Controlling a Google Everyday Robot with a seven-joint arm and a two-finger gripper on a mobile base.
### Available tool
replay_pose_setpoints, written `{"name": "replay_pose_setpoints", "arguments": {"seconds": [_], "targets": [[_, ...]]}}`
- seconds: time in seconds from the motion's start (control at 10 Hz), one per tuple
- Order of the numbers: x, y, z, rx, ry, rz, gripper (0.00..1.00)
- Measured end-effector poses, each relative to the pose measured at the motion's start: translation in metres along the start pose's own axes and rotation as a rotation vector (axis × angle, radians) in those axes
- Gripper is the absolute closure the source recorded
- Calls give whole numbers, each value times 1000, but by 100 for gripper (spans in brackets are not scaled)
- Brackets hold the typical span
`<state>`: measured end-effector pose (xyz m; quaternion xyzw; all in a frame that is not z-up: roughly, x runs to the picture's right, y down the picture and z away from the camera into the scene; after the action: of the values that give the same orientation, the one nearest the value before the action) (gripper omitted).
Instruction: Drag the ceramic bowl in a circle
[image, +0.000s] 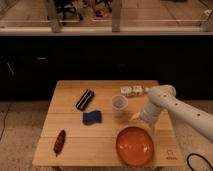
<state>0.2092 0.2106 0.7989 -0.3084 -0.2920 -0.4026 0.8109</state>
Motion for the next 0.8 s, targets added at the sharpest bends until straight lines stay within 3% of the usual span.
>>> {"name": "replay_pose_setpoints", "arguments": {"seconds": [0.3,0.8], "targets": [[-1,-4,-9,31,-23,-7,20],[-18,5,-33,44,-18,-50,20]]}}
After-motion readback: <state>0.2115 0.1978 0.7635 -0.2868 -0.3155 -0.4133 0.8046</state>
